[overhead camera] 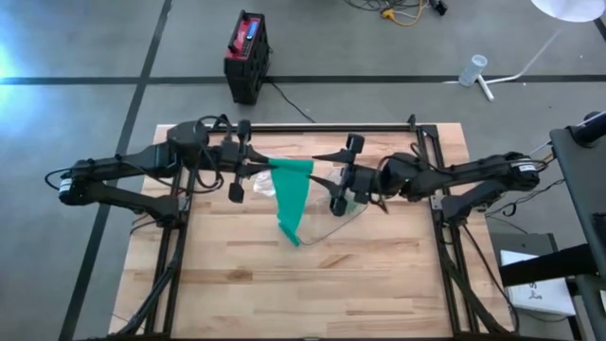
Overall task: Roll bandage
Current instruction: Roll the dark green bandage
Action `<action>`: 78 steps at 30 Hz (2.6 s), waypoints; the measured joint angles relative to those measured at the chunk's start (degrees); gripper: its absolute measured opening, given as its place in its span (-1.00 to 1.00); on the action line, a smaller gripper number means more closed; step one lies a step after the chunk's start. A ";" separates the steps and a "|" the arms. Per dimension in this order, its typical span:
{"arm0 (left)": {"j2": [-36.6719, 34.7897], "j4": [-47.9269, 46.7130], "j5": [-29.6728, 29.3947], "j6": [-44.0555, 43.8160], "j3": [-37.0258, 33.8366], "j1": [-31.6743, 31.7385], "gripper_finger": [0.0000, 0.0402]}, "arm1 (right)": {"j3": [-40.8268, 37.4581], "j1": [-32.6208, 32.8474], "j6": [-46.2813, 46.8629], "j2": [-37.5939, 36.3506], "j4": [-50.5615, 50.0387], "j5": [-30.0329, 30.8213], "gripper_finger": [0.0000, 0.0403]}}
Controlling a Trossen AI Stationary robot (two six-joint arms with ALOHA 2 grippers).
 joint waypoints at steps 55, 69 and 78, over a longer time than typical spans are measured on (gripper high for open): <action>-1.07 -1.34 -5.35 3.81 -0.10 0.28 -0.37 | 6.13 -0.11 4.95 0.10 -13.85 -2.75 -0.96; -1.62 -2.88 1.84 -8.44 -0.10 0.26 0.29 | 6.09 -0.11 -16.31 -0.31 -16.43 -3.03 -0.96; -1.57 -2.80 -0.26 -8.89 -0.10 0.61 0.53 | 6.09 -0.12 -18.00 -0.12 -16.13 -1.88 -0.96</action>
